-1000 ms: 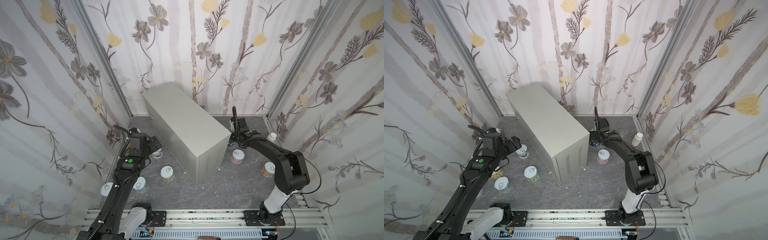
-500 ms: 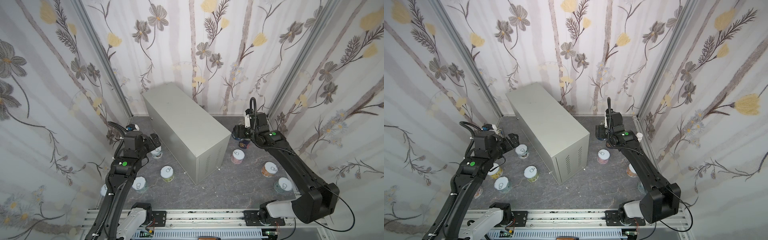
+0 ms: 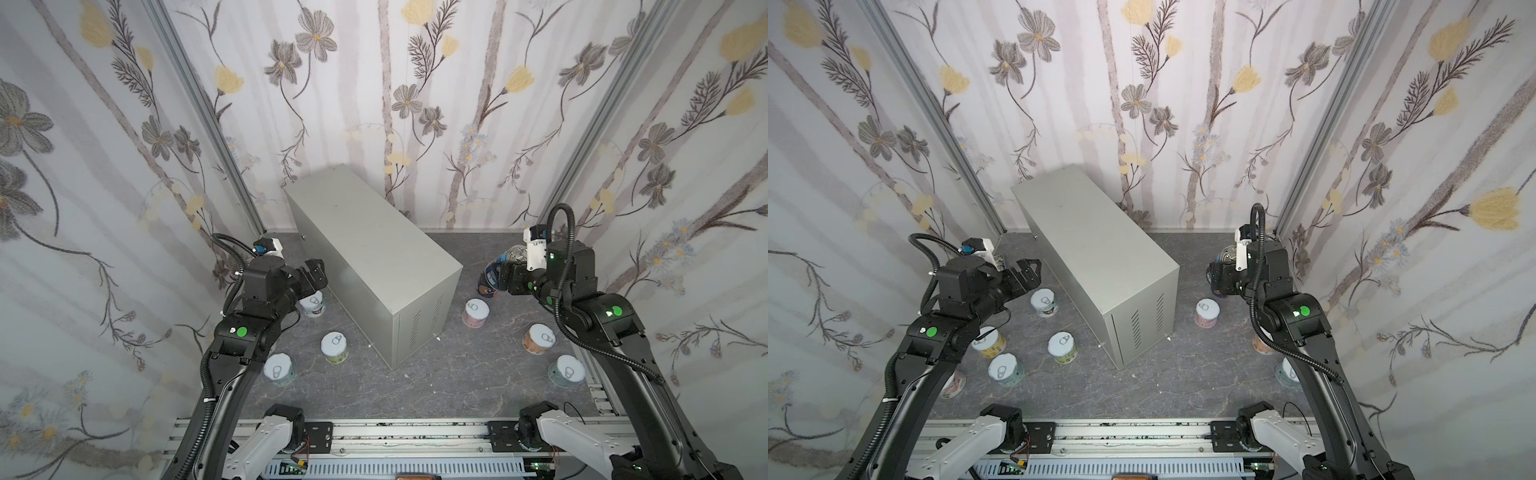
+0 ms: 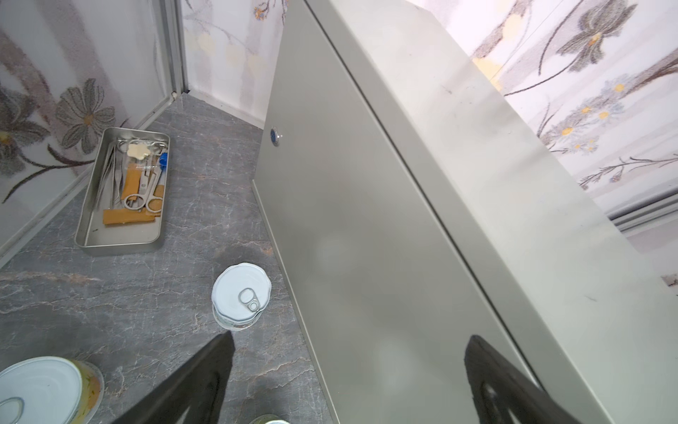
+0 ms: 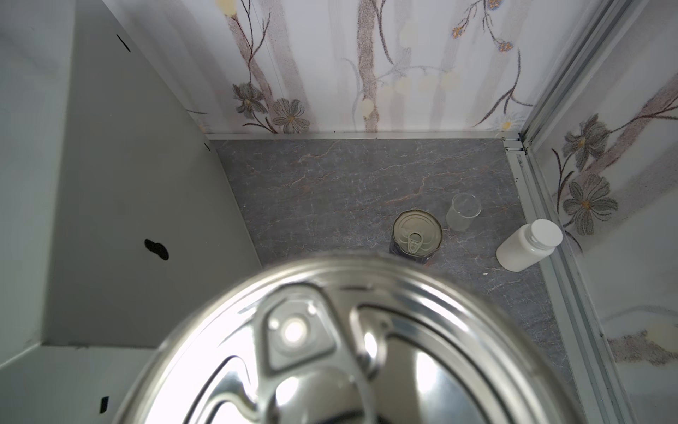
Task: Place and organize the canned foods onto the counter
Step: 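Lower the right gripper over the blue-labelled can and close on it, then lift the blue-labelled can with the right gripper toward the cabinet top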
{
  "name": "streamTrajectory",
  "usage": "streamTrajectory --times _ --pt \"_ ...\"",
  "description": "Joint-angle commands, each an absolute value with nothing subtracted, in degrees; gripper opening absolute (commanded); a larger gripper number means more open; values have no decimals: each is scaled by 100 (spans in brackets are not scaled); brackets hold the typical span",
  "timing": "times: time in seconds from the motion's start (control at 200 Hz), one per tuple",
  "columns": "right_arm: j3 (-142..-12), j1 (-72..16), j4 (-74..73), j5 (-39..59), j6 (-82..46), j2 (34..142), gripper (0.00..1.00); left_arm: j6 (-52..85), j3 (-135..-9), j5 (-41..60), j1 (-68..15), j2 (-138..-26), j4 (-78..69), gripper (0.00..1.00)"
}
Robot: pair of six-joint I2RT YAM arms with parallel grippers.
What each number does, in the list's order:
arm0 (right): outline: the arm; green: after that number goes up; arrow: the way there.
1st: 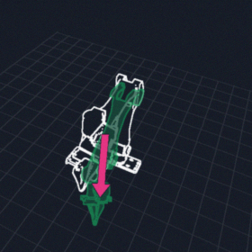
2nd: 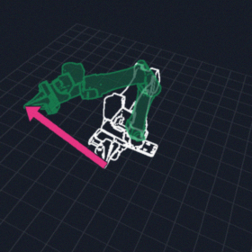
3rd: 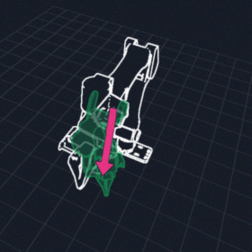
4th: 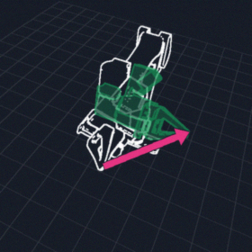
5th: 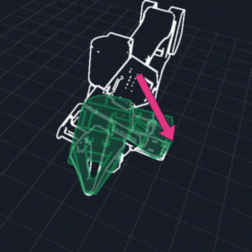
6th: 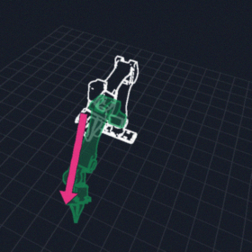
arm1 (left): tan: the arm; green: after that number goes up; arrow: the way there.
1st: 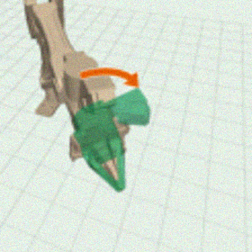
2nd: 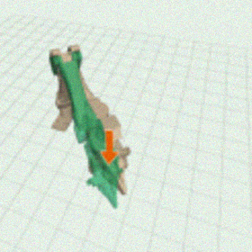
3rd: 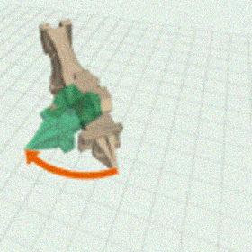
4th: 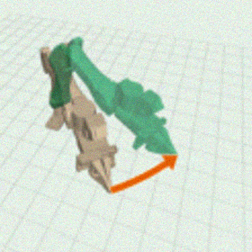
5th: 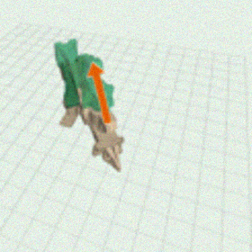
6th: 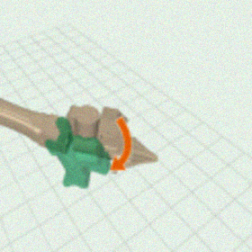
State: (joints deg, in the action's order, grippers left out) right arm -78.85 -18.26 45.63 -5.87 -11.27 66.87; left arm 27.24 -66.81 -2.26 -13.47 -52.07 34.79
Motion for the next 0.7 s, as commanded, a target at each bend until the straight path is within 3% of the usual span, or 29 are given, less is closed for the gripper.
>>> streamTrajectory --times 0.0,0.295,0.694 --pt "-8218 -1878 4286 -468 -1091 6570 46 2777 -6953 -603 -1596 -5234 3489 100" --pt "-9578 -2179 4975 -290 -1022 6901 43 2594 -7973 -1343 -2403 -5605 3841 100" --pt "-11958 -2899 5983 -447 -733 8174 43 2287 -8870 -1751 -2943 -6346 4118 100"
